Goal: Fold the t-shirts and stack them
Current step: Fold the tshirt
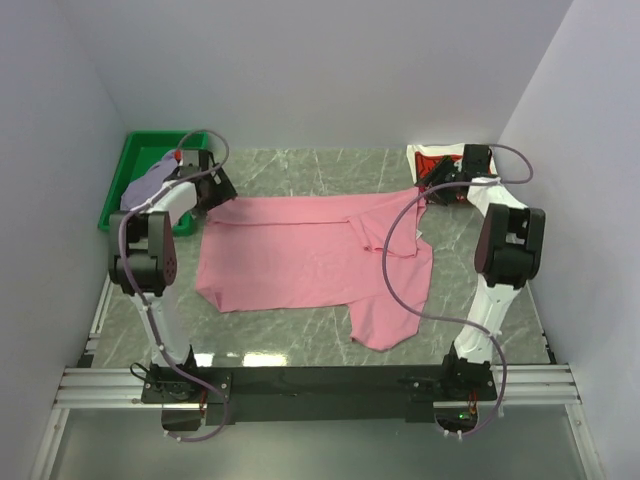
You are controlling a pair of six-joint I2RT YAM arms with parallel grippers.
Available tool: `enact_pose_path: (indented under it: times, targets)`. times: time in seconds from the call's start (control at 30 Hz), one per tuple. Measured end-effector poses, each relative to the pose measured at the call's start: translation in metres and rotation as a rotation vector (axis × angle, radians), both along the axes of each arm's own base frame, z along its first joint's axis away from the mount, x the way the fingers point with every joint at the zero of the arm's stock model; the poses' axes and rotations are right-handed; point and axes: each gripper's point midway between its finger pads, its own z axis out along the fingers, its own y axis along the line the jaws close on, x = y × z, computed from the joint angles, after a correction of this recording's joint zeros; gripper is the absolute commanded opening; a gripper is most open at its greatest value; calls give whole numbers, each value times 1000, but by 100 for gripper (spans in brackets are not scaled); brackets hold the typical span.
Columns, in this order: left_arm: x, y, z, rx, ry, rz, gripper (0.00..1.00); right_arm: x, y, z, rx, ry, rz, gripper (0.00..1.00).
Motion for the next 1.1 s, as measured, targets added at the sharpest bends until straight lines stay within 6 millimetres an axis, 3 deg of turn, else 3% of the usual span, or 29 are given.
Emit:
enact_pose_path:
  times: [0.1, 0.2, 0.3, 0.37, 0.4, 0.5, 0.63, 0.73, 0.83, 1.0, 1.1]
  targets:
    - [-9, -5, 35, -3, -43, 8, 96, -19, 2, 34, -73, -33, -2, 67]
    - [-33, -22, 94, -3, -144, 3, 95, -49, 16, 70, -148, -76, 11, 71]
    - [-71, -41, 149, -14, -261, -4, 92, -94, 42, 90, -208, -98, 49, 74]
    - [-109, -46, 158, -25, -285, 7, 90, -123, 58, 87, -226, -91, 82, 74]
    - [-123, -43, 156, -21, -283, 21, 89, -140, 64, 81, -231, -75, 98, 74]
    - [-171, -25, 120, 13, -203, 93, 87, -185, 67, 58, -250, -5, 118, 74]
    - [-232, -6, 52, 76, -10, 159, 82, -226, 62, 44, -279, 37, 120, 74]
    - [-264, 1, 20, 94, 92, 187, 79, -244, 59, 44, -293, 13, 114, 73]
    - [-274, 1, 7, 104, 141, 201, 78, -260, 55, 41, -304, -4, 101, 73]
    - [-273, 1, -7, 138, 197, 205, 74, -274, 48, 30, -322, 8, 82, 73]
    - [-270, -1, -14, 154, 229, 207, 55, -278, 46, 27, -328, 16, 67, 71]
